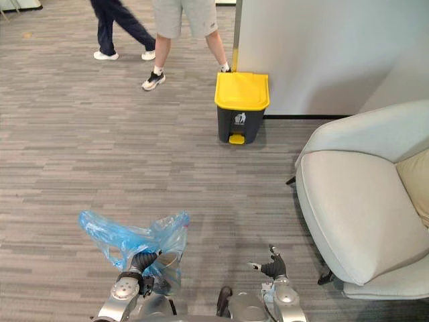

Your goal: Gather rubbish on tea table into small bin, then transfer packed bag to large trash can.

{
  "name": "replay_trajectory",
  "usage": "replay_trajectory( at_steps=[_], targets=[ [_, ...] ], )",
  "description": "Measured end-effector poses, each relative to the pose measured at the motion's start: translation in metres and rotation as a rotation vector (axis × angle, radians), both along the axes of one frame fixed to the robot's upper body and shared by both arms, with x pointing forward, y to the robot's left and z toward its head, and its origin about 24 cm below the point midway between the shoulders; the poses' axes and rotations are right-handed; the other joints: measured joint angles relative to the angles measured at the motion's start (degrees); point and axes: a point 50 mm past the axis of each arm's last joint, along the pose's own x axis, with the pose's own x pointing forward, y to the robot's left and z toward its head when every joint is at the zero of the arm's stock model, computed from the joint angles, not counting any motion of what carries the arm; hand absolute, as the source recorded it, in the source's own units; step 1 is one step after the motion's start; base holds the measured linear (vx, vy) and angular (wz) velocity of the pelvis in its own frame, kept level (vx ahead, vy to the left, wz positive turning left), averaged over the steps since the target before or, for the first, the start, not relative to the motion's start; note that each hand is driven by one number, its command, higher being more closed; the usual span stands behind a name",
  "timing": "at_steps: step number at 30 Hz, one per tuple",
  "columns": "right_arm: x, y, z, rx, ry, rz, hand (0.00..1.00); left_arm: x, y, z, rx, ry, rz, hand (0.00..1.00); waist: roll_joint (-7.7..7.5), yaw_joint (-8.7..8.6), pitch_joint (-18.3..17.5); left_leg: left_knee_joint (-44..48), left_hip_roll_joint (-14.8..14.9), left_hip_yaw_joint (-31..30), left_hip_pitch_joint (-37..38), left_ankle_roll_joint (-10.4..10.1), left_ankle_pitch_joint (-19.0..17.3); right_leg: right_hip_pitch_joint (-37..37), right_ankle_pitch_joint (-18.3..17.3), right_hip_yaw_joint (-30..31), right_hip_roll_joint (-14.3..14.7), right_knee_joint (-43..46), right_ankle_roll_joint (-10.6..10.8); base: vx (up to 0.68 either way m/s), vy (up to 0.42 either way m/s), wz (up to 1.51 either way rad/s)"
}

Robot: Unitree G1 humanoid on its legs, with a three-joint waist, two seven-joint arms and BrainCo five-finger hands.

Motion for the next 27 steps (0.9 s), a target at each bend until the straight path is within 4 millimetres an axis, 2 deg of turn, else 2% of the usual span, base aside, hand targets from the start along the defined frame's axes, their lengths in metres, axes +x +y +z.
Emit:
replay_trajectory(
  at_steps=[1, 3, 4, 5, 6, 7, 8, 9, 10, 11, 12, 13, 14, 15, 16, 17, 20, 21, 22, 23, 24, 25, 26, 27],
  targets=[
    [0.002, 0.0, 0.001, 0.0, -0.004, -0.002, 0.0, 0.0, 0.0, 0.0, 0.0, 0.0, 0.002, 1.0, 0.01, 0.31, 0.14, -2.52, -0.42, -0.08, -1.28, 0.43, -0.26, 0.63, 0.01, 0.52, 0.04, -0.47, 0.06, 0.3, 0.028, -0.51],
    [0.006, -0.001, 0.003, 0.005, -0.017, -0.017, 0.0, 0.0, 0.0, 0.0, 0.0, -0.002, 0.002, 1.0, -0.43, 1.33, 0.55, -16.93, -3.78, -1.02, -4.07, 0.38, -0.18, 3.49, -0.56, 3.1, -0.59, -2.17, 1.22, 0.33, 0.093, -0.52],
    [0.007, -0.002, 0.004, 0.006, -0.022, -0.024, 0.0, 0.001, 0.0, 0.001, -0.001, -0.004, 0.003, 1.0, -0.47, 1.44, 0.77, -21.42, -5.15, -2.01, -4.37, -0.1, 0.24, 4.17, -0.98, 3.51, -1.08, -2.27, 1.92, 0.42, 0.179, -0.41],
    [0.009, -0.004, 0.004, 0.005, -0.028, -0.034, 0.0, 0.001, -0.001, 0.001, -0.004, -0.008, 0.003, 1.0, -0.46, 1.48, 1.06, -30.15, -7.25, -3.76, -4.05, -1.74, 2.07, 5.56, -1.89, 4.48, -1.63, -2.62, 3.36, 0.35, 0.182, -0.32],
    [0.008, -0.005, 0.005, 0.002, -0.028, -0.035, 0.0, 0.001, -0.001, 0.001, -0.006, -0.01, 0.004, 1.0, -0.18, 1.55, 0.92, -33.95, -7.79, -4.61, -3.85, -2.03, 3.23, 5.93, -2.41, 5.12, -1.63, -2.67, 4.17, 0.34, 0.21, -0.52],
    [0.007, -0.008, 0.005, -0.008, -0.024, -0.033, 0.0, 0.0, -0.001, 0.001, -0.008, -0.01, 0.005, 1.0, 1.0, 2.12, 0.78, -37.59, -8.09, -5.88, -3.8, -1.05, 6.8, 6.49, -4.47, 6.61, -1.26, -1.88, 5.68, 0.37, 0.294, -0.7],
    [0.004, -0.007, 0.003, -0.004, -0.015, -0.033, 0.0, -0.003, 0.002, 0.0, -0.005, -0.003, 0.016, 1.0, 0.6, 2.85, 0.36, -34.94, -8.76, -6.17, -3.59, 1.33, 9.96, 6.27, -7.46, 8.6, -2.4, 1.52, 6.99, 0.3, 0.246, -0.68],
    [0.003, -0.005, 0.002, 0.002, -0.012, -0.033, 0.0, -0.005, 0.004, -0.001, -0.003, 0.002, 0.028, 1.0, -0.21, 2.85, 0.02, -33.34, -9.61, -5.96, -3.79, 1.89, 9.66, 6.24, -9.05, 9.28, -3.56, 3.57, 7.92, 0.52, 0.306, -0.49],
    [0.0, -0.002, 0.0, 0.009, -0.004, -0.034, 0.0, -0.008, 0.006, -0.002, -0.002, 0.013, 0.036, 1.0, -2.08, 2.52, -0.92, -31.55, -11.5, -4.34, -3.51, 3.54, 6.64, 3.78, -11.01, 10.28, -6.43, 10.28, 10.14, 0.46, 0.226, -0.21],
    [-0.001, -0.003, -0.001, 0.006, 0.001, -0.033, 0.0, -0.008, 0.004, -0.002, -0.003, 0.014, 0.027, 1.0, -2.89, 2.52, -1.41, -32.02, -13.39, -3.03, -2.12, 4.79, 5.09, 0.29, -10.51, 11.32, -9.09, 18.74, 11.17, 0.66, 0.33, -0.21],
    [-0.003, -0.003, -0.001, 0.006, 0.006, -0.032, 0.0, -0.008, 0.004, -0.003, -0.002, 0.015, 0.025, 1.0, -3.28, 2.51, -1.37, -32.54, -14.77, -1.74, 0.21, 5.63, 3.97, -3.06, -8.09, 12.22, -11.53, 27.81, 14.26, 0.48, 0.261, -0.17],
    [-0.003, -0.002, -0.002, 0.007, 0.01, -0.029, 0.0, -0.009, 0.005, -0.003, 0.0, 0.019, 0.026, 1.0, -3.32, 2.46, -1.32, -32.71, -15.41, -1.52, 1.64, 6.51, 3.21, -5.04, -5.69, 12.71, -12.52, 32.66, 15.15, 0.47, 0.217, -0.16],
    [-0.004, -0.001, -0.004, 0.009, 0.02, -0.021, 0.0, -0.012, 0.007, -0.004, 0.009, 0.026, 0.022, 1.0, -3.0, 2.19, -1.14, -32.82, -15.7, -1.06, 4.7, 7.5, 1.48, -7.3, -4.18, 12.65, -13.69, 40.48, 15.08, 0.36, 0.138, -0.12],
    [-0.005, 0.0, -0.004, 0.009, 0.025, -0.016, 0.0, -0.013, 0.008, -0.004, 0.013, 0.028, 0.02, 1.0, -2.81, 2.12, -1.02, -33.03, -15.74, -1.07, 6.47, 7.83, 0.65, -8.36, -4.61, 12.15, -13.97, 43.23, 14.34, 0.44, 0.134, -0.07],
    [-0.004, 0.003, -0.004, 0.009, 0.026, -0.004, 0.0, -0.014, 0.008, -0.005, 0.016, 0.032, 0.015, 1.0, -2.57, 1.99, -1.04, -34.48, -15.73, -1.05, 9.64, 8.04, -0.07, -10.38, -5.8, 10.84, -14.12, 46.17, 12.32, 0.44, 0.086, 0.01],
    [0.0, 0.004, -0.003, 0.004, 0.018, 0.015, 0.0, -0.013, 0.011, -0.004, 0.027, 0.029, 0.016, 1.0, -2.12, 1.75, -0.77, -36.64, -15.62, -1.18, 12.35, 8.01, -0.08, -12.85, -6.68, 8.93, -13.45, 45.37, 10.97, 0.44, 0.066, 0.04],
    [0.009, 0.006, 0.002, -0.009, -0.006, 0.04, 0.0, -0.011, 0.015, -0.002, 0.036, 0.023, 0.021, 1.0, -1.21, 0.86, -0.22, -39.22, -14.13, -1.53, 16.02, 7.98, -0.06, -17.43, -7.39, 7.08, -9.65, 35.5, 9.51, 0.41, -0.013, 0.07],
    [0.011, 0.005, 0.002, -0.012, -0.01, 0.04, 0.0, -0.009, 0.015, -0.001, 0.034, 0.017, 0.024, 1.0, -0.8, 0.71, 0.12, -39.98, -13.53, -1.75, 17.92, 7.88, -0.12, -19.31, -6.58, 7.22, -7.85, 26.35, 9.19, 0.37, -0.073, 0.18],
    [0.011, 0.004, 0.003, -0.014, -0.012, 0.04, 0.0, -0.008, 0.016, -0.001, 0.035, 0.014, 0.026, 1.0, -0.81, 0.62, 0.14, -40.24, -13.29, -1.9, 18.71, 7.5, -0.33, -19.54, -5.29, 7.25, -7.27, 21.97, 8.94, 0.46, -0.11, 0.33],
    [0.007, 0.003, 0.0, -0.015, 0.003, 0.037, 0.0, -0.008, 0.017, 0.0, 0.036, 0.012, 0.029, 1.0, -1.03, 0.42, 0.02, -40.43, -13.2, -2.02, 20.35, 5.59, -1.31, -19.08, 0.27, 7.87, -6.44, 11.65, 9.12, 0.42, -0.118, 0.44],
    [0.001, 0.001, -0.002, -0.018, 0.021, 0.032, 0.0, -0.009, 0.017, -0.001, 0.037, 0.017, 0.028, 1.0, -1.65, 0.25, 0.09, -40.21, -13.54, -2.83, 22.1, 2.91, -3.17, -17.76, 11.9, 8.68, -6.4, 7.3, 6.4, 0.43, -0.138, 0.34],
    [-0.002, -0.003, -0.004, -0.031, 0.036, 0.03, 0.0, -0.011, 0.012, -0.005, 0.02, 0.037, 0.033, 1.0, 0.04, 0.44, 0.22, -39.81, -12.15, -3.6, 22.82, 2.13, -4.24, -17.66, 10.74, 7.99, -5.31, 9.26, 6.07, 0.43, -0.138, 0.13],
    [-0.001, -0.004, -0.004, -0.031, 0.042, 0.029, 0.0, -0.012, 0.012, -0.007, 0.018, 0.043, 0.033, 1.0, 0.43, 0.61, -0.24, -38.79, -10.95, -4.18, 22.91, 1.42, -3.86, -17.71, 7.68, 7.96, -4.61, 10.67, 5.65, 0.41, -0.172, 0.08],
    [0.0, -0.004, -0.003, -0.032, 0.035, 0.028, 0.0, -0.012, 0.01, -0.007, 0.012, 0.044, 0.032, 1.0, 0.67, 0.27, -0.16, -33.64, -10.01, -5.62, 21.03, 1.16, -3.7, -17.27, 5.27, 6.9, -4.39, 11.45, 5.41, 0.47, -0.219, 0.2]
  ],
)
